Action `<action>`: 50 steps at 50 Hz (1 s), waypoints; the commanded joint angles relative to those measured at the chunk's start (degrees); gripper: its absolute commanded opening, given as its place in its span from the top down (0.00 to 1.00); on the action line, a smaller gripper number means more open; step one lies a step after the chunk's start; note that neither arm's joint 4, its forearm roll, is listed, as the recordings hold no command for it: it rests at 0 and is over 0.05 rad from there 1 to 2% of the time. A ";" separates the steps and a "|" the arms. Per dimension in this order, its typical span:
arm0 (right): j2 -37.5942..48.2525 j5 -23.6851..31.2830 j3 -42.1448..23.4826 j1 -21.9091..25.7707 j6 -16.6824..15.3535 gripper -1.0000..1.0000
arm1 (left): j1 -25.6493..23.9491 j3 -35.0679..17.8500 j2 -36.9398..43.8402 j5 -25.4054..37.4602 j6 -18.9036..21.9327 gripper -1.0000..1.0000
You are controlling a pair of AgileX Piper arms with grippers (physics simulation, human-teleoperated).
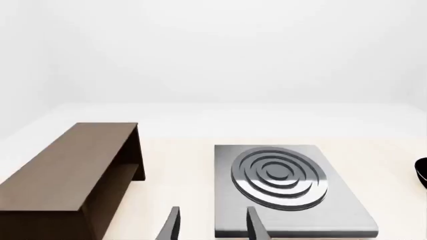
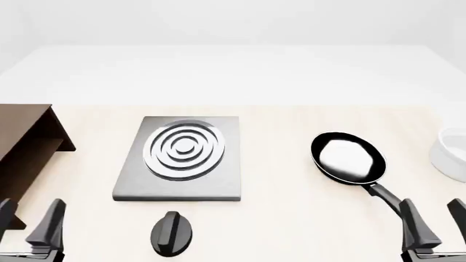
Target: Turn on the stove and put the frying pan on it.
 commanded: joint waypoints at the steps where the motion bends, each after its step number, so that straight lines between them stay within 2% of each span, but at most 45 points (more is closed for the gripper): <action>1: 0.19 0.39 -0.10 0.72 -0.67 0.00 | -0.23 -0.29 0.52 0.59 0.03 0.00; 4: -0.14 0.70 -0.05 0.38 -1.17 0.00 | -0.60 -0.77 4.83 -1.27 -1.82 0.00; 6: 0.45 0.35 -0.04 0.37 -1.10 0.00 | -0.05 -2.57 5.32 0.32 -1.38 0.00; 8: 0.49 0.31 -0.03 0.26 -1.49 0.00 | -0.61 -6.38 4.79 4.60 -1.68 0.00; 9: 0.02 0.99 0.00 0.30 -1.84 0.00 | -0.29 -8.86 6.16 6.47 -0.31 0.00; 11: 0.54 0.57 0.01 0.07 -2.50 0.00 | -0.67 -12.80 7.37 9.95 -3.09 0.00; 13: 0.95 0.12 0.02 0.05 -3.04 0.00 | -0.14 -16.78 10.87 12.88 -0.79 0.00; 14: -0.32 0.04 -0.09 0.14 -0.40 0.00 | 6.40 -1.28 -0.08 -2.43 1.35 0.00; 15: 0.00 -0.01 -0.20 -0.19 0.08 0.00 | 0.03 -0.09 0.47 -0.42 0.00 0.00; 18: 0.56 -0.50 -0.10 -0.35 -0.17 0.00 | 1.26 -1.04 6.31 -2.48 -1.79 0.00; 19: 0.83 -0.71 -0.09 -0.40 -0.21 0.00 | -1.44 -2.69 4.32 1.05 -2.47 0.00; 22: 0.53 -0.40 -0.06 -0.26 -0.45 0.00 | -1.54 -6.66 4.27 6.19 -2.05 0.00; 24: 0.63 -0.63 -0.07 -0.25 -0.47 0.00 | -3.03 -10.30 1.18 11.63 -3.09 0.00; 26: 0.85 -0.81 -0.06 -0.34 -0.48 0.00 | -3.06 -11.48 0.96 12.87 -3.01 0.00; 30: 1.59 -1.43 -0.02 -0.31 -0.65 0.00 | -4.07 -17.35 0.51 18.66 -3.75 0.00; 39: 2.41 -2.27 0.00 -0.54 -1.05 0.00 | -6.20 -29.15 6.04 29.00 -3.69 0.00; 43: 3.12 -2.84 0.02 -0.49 -1.17 0.00 | -6.29 -30.43 11.22 31.91 -1.84 0.00; 44: 3.26 -2.98 0.02 -0.47 -1.25 0.00 | -7.80 -30.57 14.00 33.64 -1.48 0.00; 50: 4.04 -3.56 0.03 -0.59 -1.34 0.00 | -7.24 -28.43 19.16 33.87 -0.03 0.00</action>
